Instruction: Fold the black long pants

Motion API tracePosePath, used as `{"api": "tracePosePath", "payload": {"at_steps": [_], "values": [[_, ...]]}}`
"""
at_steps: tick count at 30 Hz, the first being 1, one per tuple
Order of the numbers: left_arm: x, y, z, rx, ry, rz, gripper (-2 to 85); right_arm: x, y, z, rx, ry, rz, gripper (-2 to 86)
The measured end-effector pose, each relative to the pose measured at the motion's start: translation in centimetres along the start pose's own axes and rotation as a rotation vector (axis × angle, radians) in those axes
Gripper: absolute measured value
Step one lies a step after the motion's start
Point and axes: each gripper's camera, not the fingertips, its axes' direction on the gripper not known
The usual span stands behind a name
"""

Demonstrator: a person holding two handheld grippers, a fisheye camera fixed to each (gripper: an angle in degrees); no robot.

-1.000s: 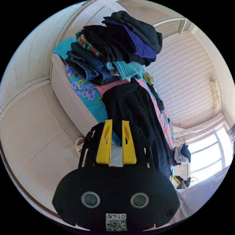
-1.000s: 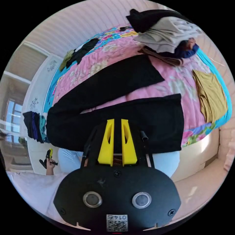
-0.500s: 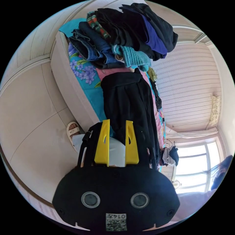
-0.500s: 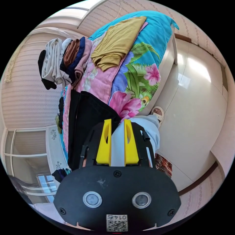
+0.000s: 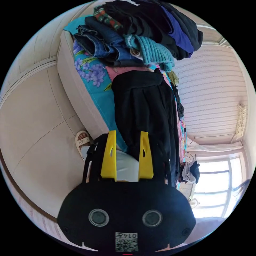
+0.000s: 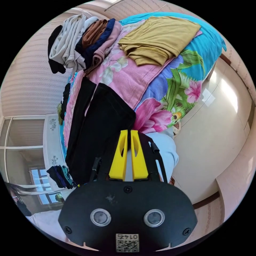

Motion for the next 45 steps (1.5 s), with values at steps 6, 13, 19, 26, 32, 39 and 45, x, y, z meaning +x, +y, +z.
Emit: {"api": "tracePosePath", "payload": {"at_steps": [6,13,19,26,32,39,45], "values": [[1.9,0.1,-0.2,0.045,0.094,0.062,-0.1,-0.3,0.8,-5.5,0.065,-0.032,-0.030,0.6],[6.5,0.1,-3.7,0.112,0.188,0.255,-1.0,-4.2,-0.1,-11.0,0.120,-0.039,-0.203,0.3],[14.9,-1.5,-4.6,0.185,0.182,0.487,-1.0,-9.7,-4.3,-13.5,0.137,-0.045,-0.339,0.3],[24.8,-5.8,0.2,0.202,-0.016,0.656,-0.9,-16.7,-10.5,-12.7,0.136,0.015,-0.393,0.6],[29.8,-9.7,5.9,0.208,-0.179,0.580,2.0,-19.6,-15.0,-10.1,0.157,-0.021,-0.274,2.6],[30.9,-8.2,5.0,0.239,-0.166,0.684,7.9,-16.0,-13.4,-10.2,0.177,-0.098,-0.313,7.4],[26.1,-4.0,3.1,0.203,-0.163,0.578,8.2,-8.6,-7.7,-11.2,0.212,-0.163,-0.207,7.9]]}}
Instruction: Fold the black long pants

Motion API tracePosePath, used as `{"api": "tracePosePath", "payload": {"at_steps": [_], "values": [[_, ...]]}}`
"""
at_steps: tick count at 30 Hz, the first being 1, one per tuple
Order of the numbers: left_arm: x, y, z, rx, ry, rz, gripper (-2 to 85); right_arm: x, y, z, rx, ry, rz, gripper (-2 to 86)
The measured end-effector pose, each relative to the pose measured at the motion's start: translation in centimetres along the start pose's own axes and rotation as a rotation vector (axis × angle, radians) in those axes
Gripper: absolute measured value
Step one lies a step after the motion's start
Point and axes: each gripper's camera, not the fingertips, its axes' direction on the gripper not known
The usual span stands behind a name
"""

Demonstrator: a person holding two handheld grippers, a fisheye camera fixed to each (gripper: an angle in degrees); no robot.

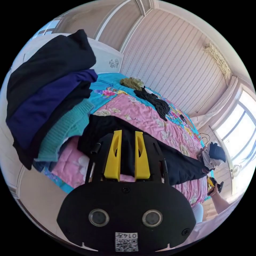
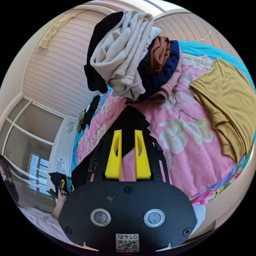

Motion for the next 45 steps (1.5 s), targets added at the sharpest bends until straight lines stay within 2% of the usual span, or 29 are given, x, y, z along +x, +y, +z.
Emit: {"api": "tracePosePath", "payload": {"at_steps": [3,5,9,13,14,15,17,20,23,27,36,40,42,45], "values": [[-3.8,4.9,1.5,-0.051,0.019,-0.312,10.3,2.7,2.4,1.2,-0.035,-0.010,0.114,8.8],[-4.7,6.1,2.9,-0.066,0.075,-0.400,11.2,3.5,2.8,2.1,-0.007,-0.044,0.162,9.5],[-4.3,5.3,6.0,-0.072,0.153,-0.476,13.5,2.7,1.3,4.1,0.076,-0.106,0.191,10.8],[-3.4,3.2,8.2,-0.063,0.177,-0.518,13.0,1.5,-0.7,7.4,0.044,-0.080,0.234,8.3],[-2.9,2.5,8.8,-0.081,0.168,-0.498,12.0,1.2,-0.9,7.8,0.032,-0.084,0.228,7.2],[-2.6,1.9,9.3,-0.112,0.153,-0.481,6.7,0.6,-1.5,8.5,-0.015,-0.090,0.213,4.3],[-2.4,1.1,9.6,-0.139,0.162,-0.491,1.7,-0.7,-2.2,8.7,-0.024,-0.080,0.161,1.9],[-0.9,-0.5,8.0,-0.110,0.183,-0.363,-0.5,-2.5,-3.2,7.8,-0.030,-0.129,0.067,0.6],[0.4,-1.0,5.9,-0.114,0.197,-0.246,-0.8,-2.9,-3.3,6.7,-0.067,-0.171,0.005,0.1],[0.6,0.7,4.3,-0.161,0.233,-0.238,-0.9,-1.4,-1.2,5.8,-0.119,-0.147,-0.015,-0.1],[2.0,4.8,3.5,-0.268,0.141,-0.193,0.4,4.1,7.4,6.7,-0.196,-0.077,0.152,0.6],[2.5,6.2,2.8,-0.246,0.089,-0.243,4.4,4.6,9.6,8.9,-0.175,0.068,0.196,1.6],[3.5,6.4,1.1,-0.237,0.035,-0.177,4.3,4.4,10.3,8.2,-0.112,0.151,0.209,2.1],[9.1,5.9,-1.4,-0.274,-0.114,0.212,3.4,1.5,10.8,7.6,-0.033,0.371,0.082,3.0]]}}
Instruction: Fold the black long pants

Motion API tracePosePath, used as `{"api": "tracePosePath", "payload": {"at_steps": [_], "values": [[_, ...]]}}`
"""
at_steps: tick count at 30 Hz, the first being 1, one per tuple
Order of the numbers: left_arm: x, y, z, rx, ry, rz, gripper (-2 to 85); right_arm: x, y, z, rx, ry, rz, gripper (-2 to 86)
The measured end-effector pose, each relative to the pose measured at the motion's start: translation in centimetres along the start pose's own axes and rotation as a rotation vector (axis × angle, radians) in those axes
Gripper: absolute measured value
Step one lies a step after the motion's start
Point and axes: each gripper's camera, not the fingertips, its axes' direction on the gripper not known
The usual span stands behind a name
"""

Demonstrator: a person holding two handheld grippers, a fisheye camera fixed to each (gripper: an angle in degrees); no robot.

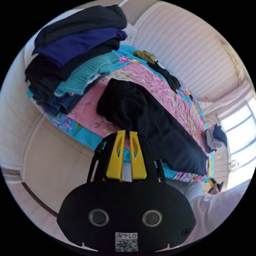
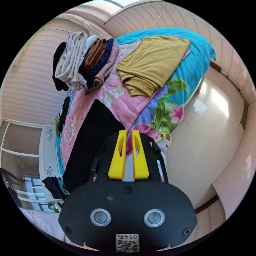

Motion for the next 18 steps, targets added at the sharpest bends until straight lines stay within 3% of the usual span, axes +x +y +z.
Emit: {"api": "tracePosePath", "payload": {"at_steps": [2,4,9,13,18], "values": [[3.9,-1.2,-0.7,-0.019,-0.073,0.243,3.0,-5.0,0.1,0.4,0.013,0.132,-0.228,3.6],[7.8,-2.7,-0.4,-0.011,-0.125,0.432,2.9,-14.5,1.3,3.6,-0.023,0.194,-0.625,4.8],[15.9,-7.2,5.0,-0.052,-0.104,0.736,4.2,-33.6,7.1,13.8,-0.201,-0.048,-1.199,7.0],[19.6,-10.5,10.5,-0.149,-0.090,0.783,6.8,-44.7,12.3,21.8,-0.317,-0.112,-1.406,8.9],[21.4,-10.7,16.6,-0.256,-0.122,0.708,4.1,-49.5,16.9,30.6,-0.481,-0.008,-1.479,5.9]]}}
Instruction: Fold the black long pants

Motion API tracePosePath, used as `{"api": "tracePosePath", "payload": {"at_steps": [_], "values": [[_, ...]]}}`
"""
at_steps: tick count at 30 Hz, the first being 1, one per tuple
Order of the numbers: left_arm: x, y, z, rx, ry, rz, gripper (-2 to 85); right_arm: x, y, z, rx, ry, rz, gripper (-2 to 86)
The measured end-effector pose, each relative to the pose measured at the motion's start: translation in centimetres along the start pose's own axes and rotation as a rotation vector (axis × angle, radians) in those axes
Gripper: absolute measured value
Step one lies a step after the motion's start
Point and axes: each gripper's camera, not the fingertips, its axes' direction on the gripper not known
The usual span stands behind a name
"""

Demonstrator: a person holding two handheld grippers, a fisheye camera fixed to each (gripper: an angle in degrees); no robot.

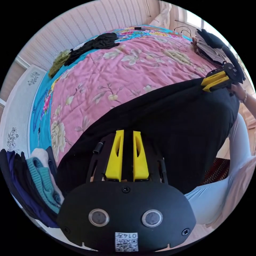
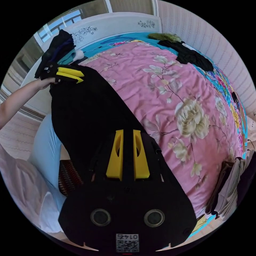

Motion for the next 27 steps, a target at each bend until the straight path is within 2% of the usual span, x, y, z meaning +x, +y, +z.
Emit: {"api": "tracePosePath", "payload": {"at_steps": [3,8,11,13,16,18,21,24,27], "values": [[0.4,0.0,0.0,0.029,0.049,-0.040,0.5,-0.4,-1.8,2.3,-0.017,-0.016,0.023,2.7],[2.2,-0.2,-2.6,0.125,-0.035,0.013,-0.9,-0.8,-3.8,1.3,0.070,-0.028,0.016,0.2],[1.8,-1.3,-3.7,0.187,-0.033,-0.037,-0.9,-0.6,-5.6,1.3,0.079,-0.024,0.026,-0.1],[1.5,-2.3,-3.1,0.183,-0.008,-0.079,-0.9,0.0,-7.3,2.5,0.060,-0.020,0.064,-0.2],[2.0,-3.4,0.8,0.031,0.008,-0.114,-0.7,0.8,-8.9,6.4,-0.029,0.002,0.149,0.1],[1.5,-2.9,0.8,0.068,0.057,-0.174,0.2,1.1,-9.1,8.0,-0.053,0.012,0.201,0.5],[0.6,-1.9,-0.9,0.122,0.135,-0.203,2.6,1.5,-7.8,6.5,0.060,-0.022,0.288,1.6],[2.2,1.1,-5.2,0.197,0.009,-0.132,4.5,0.5,-4.4,4.4,0.146,0.011,0.304,1.4],[5.8,3.3,-7.5,0.199,-0.097,-0.028,3.5,-1.3,-0.2,4.3,0.165,-0.017,0.329,0.5]]}}
